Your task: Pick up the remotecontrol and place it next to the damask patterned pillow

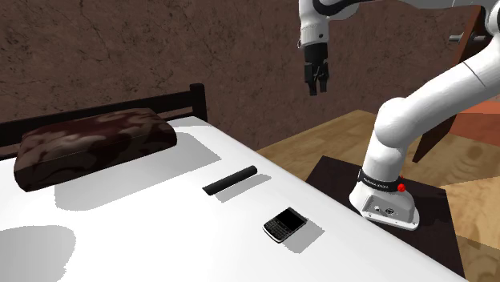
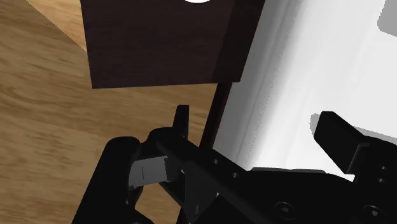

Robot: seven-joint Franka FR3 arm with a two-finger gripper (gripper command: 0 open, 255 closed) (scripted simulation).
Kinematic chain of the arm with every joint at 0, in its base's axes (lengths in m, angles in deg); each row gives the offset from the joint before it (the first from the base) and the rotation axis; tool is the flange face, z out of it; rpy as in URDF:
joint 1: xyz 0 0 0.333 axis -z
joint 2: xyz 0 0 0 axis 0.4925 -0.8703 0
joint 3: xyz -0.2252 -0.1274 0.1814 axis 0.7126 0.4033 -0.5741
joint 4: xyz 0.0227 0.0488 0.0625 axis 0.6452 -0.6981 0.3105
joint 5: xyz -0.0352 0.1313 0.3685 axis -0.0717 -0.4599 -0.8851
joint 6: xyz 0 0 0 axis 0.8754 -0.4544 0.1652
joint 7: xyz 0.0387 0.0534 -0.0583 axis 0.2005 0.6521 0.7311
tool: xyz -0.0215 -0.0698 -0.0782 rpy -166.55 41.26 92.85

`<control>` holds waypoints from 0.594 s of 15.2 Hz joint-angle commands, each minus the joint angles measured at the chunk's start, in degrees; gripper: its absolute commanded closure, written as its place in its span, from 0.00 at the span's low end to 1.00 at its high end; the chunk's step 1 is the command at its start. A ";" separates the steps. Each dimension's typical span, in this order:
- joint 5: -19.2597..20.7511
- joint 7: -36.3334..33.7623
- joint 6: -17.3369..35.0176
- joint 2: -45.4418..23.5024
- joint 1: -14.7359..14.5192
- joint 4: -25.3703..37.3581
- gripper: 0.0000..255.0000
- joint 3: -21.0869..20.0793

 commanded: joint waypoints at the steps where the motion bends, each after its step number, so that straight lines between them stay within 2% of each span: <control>1: 0.00 0.00 0.00 0.00 0.00 0.00 0.00 0.00; 9: -1.10 8.08 15.09 -10.60 -7.51 -0.57 0.00 -4.15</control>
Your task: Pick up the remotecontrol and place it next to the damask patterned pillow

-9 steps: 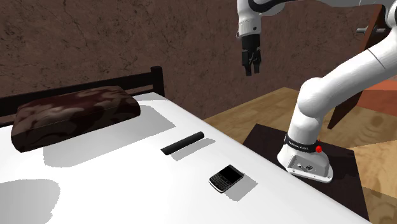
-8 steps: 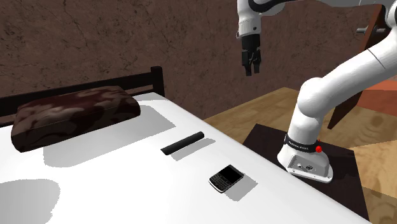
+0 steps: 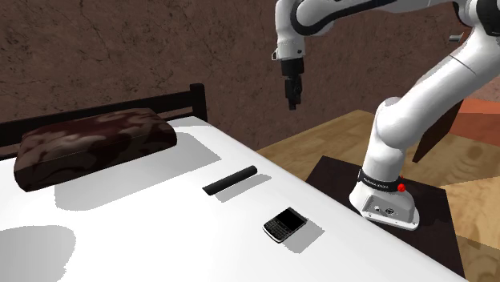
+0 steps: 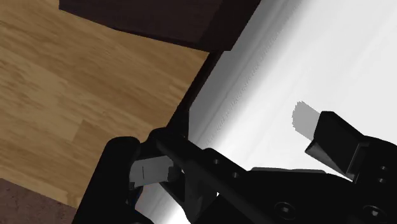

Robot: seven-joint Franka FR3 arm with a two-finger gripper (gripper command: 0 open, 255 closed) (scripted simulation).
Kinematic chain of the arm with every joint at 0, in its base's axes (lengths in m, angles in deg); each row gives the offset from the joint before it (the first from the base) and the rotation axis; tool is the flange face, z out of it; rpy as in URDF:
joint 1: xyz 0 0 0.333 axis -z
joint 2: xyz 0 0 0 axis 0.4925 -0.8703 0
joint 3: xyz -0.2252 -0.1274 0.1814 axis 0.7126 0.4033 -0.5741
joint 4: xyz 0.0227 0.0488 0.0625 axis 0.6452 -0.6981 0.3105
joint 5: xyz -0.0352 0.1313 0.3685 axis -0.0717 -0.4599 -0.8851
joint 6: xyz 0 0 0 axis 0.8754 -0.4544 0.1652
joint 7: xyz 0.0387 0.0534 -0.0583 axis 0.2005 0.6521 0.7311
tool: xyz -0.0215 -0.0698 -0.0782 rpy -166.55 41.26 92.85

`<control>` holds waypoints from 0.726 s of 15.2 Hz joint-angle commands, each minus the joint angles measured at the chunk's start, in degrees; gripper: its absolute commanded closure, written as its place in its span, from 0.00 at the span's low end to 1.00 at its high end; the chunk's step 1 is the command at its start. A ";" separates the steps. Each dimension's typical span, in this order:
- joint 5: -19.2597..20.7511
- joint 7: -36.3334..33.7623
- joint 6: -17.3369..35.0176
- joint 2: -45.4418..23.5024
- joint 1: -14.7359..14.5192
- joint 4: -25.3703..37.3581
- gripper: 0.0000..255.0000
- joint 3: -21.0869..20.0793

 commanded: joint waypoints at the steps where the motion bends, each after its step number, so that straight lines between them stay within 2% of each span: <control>1: -0.30 1.88 3.57 -2.60 -1.89 0.21 0.00 -1.24; 11: 0.19 10.19 19.79 -16.61 -9.69 3.30 0.00 -7.60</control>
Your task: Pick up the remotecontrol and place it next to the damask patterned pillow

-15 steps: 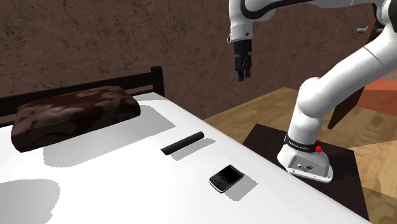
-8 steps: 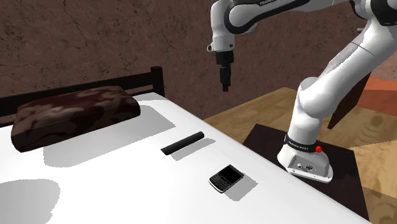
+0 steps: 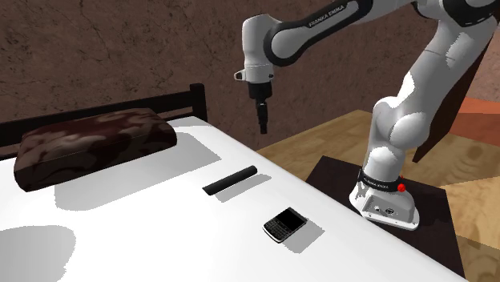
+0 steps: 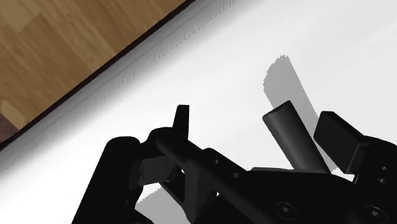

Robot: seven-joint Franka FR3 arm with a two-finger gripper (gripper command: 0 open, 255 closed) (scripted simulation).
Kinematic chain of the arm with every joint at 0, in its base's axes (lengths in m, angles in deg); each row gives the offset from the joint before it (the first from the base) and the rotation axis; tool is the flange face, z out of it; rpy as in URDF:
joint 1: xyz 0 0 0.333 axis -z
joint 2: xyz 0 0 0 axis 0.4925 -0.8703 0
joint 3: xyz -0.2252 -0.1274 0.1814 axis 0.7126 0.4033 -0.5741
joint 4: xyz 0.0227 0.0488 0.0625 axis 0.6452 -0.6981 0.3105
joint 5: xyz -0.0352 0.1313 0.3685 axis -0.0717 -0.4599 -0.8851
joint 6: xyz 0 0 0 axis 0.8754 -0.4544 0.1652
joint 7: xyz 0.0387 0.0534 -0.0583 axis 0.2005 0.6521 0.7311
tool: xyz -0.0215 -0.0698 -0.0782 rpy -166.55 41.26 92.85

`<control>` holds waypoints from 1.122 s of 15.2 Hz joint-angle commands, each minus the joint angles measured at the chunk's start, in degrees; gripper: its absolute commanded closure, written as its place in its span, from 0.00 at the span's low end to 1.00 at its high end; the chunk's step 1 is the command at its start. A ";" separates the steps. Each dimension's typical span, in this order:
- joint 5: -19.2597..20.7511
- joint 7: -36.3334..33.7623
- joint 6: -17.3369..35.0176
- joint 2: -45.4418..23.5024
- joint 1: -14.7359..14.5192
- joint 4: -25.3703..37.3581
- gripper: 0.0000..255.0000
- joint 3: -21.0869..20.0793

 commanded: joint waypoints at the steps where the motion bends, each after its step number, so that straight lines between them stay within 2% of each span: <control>1: 0.36 1.42 3.08 -2.60 -1.49 0.72 0.00 -1.44; 8: 3.50 5.30 12.65 -11.98 -5.87 4.13 0.00 -6.39; 14: 8.68 7.01 19.86 -19.72 -9.42 7.28 0.00 -10.42; 17: 9.53 6.65 21.63 -21.11 -9.55 6.94 0.00 -10.52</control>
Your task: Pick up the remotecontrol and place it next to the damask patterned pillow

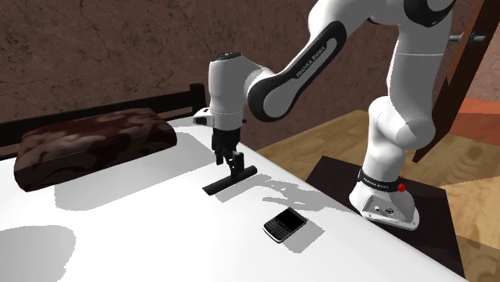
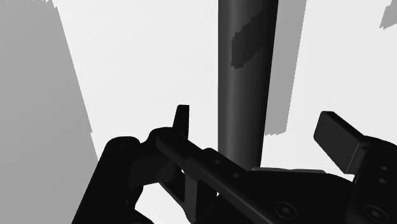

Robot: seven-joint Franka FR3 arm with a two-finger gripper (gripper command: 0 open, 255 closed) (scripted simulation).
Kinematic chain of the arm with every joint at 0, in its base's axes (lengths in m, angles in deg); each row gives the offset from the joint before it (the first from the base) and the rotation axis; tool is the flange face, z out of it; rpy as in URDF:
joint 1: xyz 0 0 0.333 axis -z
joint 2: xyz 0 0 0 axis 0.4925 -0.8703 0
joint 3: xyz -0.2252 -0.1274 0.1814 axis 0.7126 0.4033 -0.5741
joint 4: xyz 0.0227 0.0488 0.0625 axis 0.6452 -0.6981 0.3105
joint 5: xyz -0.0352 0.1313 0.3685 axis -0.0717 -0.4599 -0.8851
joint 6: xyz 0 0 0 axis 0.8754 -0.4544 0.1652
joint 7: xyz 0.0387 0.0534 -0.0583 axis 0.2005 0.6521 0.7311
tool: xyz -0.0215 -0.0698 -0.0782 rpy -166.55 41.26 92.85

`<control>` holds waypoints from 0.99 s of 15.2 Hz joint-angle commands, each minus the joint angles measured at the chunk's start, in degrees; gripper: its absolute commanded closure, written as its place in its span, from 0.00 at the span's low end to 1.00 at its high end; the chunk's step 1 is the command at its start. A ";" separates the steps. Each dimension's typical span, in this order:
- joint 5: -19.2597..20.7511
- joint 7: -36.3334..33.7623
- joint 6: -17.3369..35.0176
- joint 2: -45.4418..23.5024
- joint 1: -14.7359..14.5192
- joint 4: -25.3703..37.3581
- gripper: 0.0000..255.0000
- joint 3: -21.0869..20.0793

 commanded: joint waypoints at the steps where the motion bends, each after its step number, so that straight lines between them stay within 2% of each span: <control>1: 0.67 -0.32 1.37 -1.12 -0.08 -0.21 0.00 -0.05; 5: 2.20 -1.38 4.68 -3.78 -0.05 -1.03 0.00 0.20; 13: 2.19 -1.37 4.67 -3.77 -0.06 -1.04 0.00 0.21; 14: 2.19 -1.37 4.67 -3.77 -0.06 -1.04 1.00 0.21; 15: 2.19 -1.37 4.67 -3.77 -0.06 -1.04 1.00 0.21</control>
